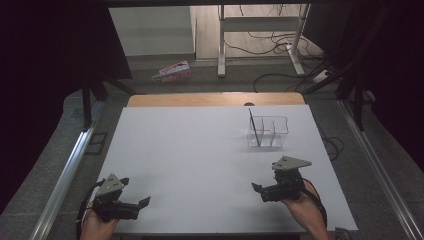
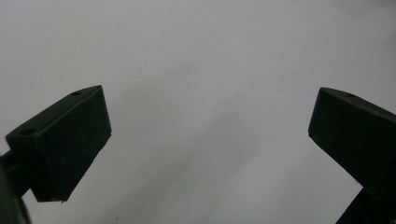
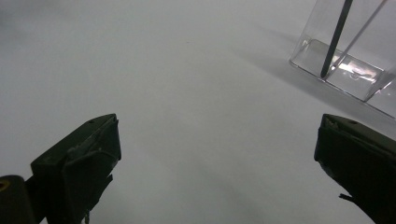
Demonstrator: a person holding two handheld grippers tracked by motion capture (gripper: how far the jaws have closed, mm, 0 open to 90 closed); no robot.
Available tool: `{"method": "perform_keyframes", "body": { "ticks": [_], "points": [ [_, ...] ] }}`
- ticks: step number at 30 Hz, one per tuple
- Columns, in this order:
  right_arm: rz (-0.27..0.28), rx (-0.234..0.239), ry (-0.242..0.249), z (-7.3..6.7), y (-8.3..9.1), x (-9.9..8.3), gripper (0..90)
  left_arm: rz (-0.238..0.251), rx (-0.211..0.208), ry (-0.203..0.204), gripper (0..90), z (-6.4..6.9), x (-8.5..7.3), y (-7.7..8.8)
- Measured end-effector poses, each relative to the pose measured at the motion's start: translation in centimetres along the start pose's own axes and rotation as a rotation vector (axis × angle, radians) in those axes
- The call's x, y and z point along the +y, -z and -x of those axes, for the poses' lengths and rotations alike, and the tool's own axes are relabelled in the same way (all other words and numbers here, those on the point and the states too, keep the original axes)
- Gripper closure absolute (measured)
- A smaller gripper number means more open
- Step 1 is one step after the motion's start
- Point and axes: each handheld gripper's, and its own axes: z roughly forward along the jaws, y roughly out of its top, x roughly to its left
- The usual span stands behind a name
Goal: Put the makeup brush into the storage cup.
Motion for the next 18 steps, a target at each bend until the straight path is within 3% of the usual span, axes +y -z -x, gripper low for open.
{"method": "perform_keyframes", "body": {
  "ticks": [18],
  "points": [
    [0.003,-0.026,0.005,-0.2,1.5,-1.0,0.6,0.001,0.004,0.0,0.0,0.0,0.0,0.0]
  ]
}}
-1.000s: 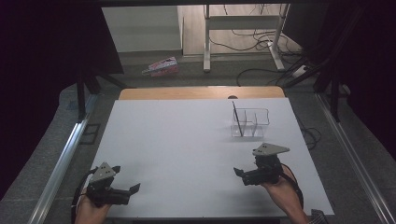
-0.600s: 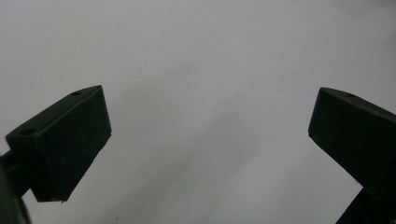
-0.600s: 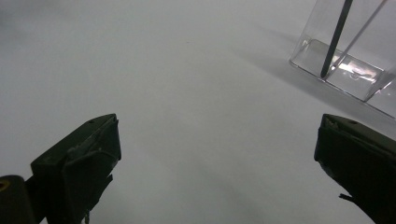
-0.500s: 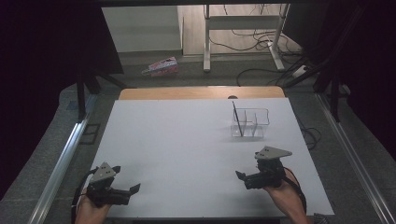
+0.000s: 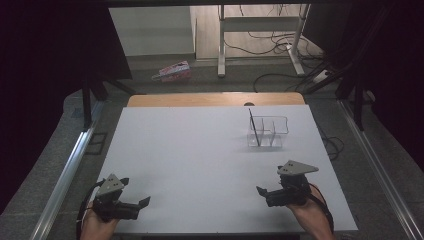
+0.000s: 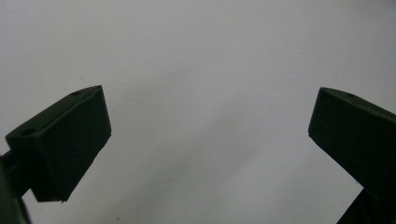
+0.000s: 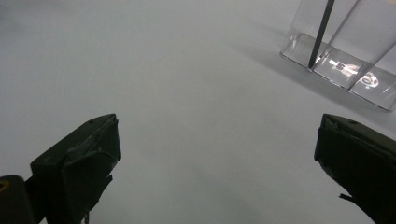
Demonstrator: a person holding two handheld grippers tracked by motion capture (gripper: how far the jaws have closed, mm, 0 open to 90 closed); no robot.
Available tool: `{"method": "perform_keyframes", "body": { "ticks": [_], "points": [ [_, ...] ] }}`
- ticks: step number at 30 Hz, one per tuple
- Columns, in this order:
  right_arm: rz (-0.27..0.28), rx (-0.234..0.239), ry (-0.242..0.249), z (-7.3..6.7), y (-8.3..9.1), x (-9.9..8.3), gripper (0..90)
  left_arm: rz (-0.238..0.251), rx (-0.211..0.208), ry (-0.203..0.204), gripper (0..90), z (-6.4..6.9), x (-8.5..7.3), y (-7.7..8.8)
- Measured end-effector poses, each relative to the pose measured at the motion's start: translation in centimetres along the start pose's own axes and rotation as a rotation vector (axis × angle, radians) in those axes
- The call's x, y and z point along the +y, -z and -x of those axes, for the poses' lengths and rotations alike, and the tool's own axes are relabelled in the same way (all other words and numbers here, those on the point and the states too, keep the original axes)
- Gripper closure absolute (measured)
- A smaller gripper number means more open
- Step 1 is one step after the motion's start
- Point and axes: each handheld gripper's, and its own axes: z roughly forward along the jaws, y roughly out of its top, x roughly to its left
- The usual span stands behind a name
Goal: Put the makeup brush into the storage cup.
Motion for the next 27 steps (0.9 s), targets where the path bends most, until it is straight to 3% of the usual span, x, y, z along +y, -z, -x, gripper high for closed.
{"method": "perform_keyframes", "body": {
  "ticks": [27],
  "points": [
    [-0.007,-0.044,-0.016,0.6,2.0,-2.1,0.0,-0.005,0.001,0.0,0.0,0.0,0.0,-0.1]
  ]
}}
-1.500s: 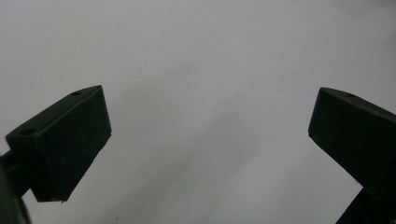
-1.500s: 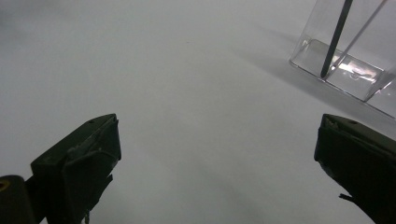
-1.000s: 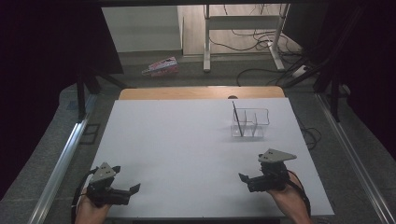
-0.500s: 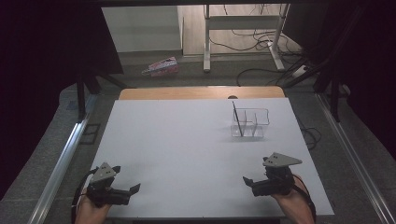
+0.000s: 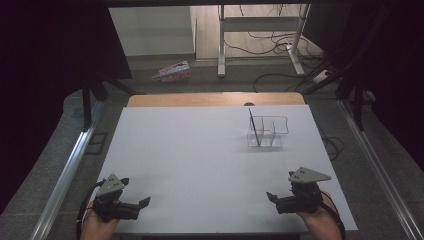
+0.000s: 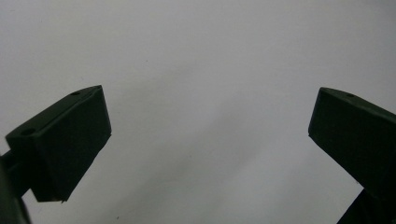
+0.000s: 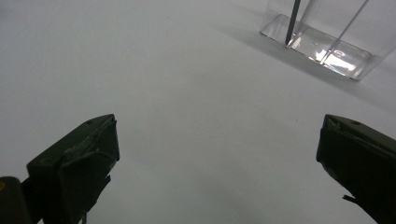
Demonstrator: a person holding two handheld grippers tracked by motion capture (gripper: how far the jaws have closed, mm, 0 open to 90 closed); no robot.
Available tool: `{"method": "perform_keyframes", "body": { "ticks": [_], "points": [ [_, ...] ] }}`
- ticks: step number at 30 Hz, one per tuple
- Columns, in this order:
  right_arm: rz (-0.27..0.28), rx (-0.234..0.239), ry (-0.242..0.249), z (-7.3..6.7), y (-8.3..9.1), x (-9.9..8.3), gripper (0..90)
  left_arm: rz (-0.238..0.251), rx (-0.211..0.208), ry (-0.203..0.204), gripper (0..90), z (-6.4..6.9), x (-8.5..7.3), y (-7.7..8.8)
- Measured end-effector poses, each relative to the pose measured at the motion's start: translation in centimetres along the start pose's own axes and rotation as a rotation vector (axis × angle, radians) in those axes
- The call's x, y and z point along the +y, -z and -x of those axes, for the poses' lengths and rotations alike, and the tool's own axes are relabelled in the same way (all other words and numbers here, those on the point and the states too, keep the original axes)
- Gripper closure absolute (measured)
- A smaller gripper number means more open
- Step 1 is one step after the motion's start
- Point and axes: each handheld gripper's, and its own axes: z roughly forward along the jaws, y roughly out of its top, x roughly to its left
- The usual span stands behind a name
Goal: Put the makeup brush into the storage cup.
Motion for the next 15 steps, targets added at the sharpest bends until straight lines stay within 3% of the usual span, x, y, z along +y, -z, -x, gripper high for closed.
{"method": "perform_keyframes", "body": {
  "ticks": [15],
  "points": [
    [-0.016,-0.024,-0.014,0.6,1.0,-1.3,0.0,-0.001,0.002,0.001,0.0,0.0,0.0,0.0]
  ]
}}
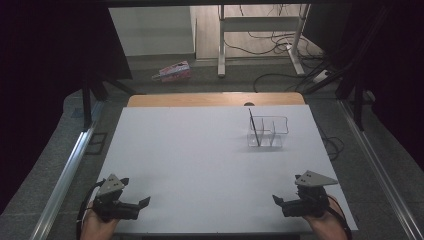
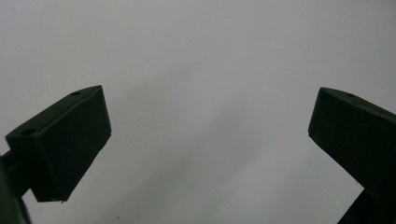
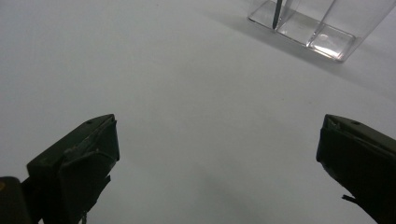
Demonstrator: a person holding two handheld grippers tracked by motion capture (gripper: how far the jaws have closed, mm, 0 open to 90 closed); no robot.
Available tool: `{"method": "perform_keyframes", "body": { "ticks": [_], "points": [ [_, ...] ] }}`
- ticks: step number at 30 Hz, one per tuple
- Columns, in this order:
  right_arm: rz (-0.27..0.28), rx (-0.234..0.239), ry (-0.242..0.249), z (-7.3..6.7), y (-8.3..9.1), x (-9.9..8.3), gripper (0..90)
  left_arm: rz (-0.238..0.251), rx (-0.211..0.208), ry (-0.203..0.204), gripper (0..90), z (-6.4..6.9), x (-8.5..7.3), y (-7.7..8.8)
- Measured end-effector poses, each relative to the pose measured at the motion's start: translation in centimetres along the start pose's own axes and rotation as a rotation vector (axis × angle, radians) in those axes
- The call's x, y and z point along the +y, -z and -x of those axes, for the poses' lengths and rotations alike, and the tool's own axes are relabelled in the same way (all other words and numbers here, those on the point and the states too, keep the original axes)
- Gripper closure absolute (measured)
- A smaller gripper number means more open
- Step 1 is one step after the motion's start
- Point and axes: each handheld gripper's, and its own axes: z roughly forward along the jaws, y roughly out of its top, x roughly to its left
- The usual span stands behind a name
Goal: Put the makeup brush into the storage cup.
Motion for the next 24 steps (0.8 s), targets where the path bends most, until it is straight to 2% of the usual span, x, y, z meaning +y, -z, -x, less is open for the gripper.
{"method": "perform_keyframes", "body": {
  "ticks": [24],
  "points": [
    [-0.01,-0.047,-0.039,1.1,2.2,-2.3,0.0,-0.001,0.002,0.001,0.0,0.0,0.0,0.0]
  ]
}}
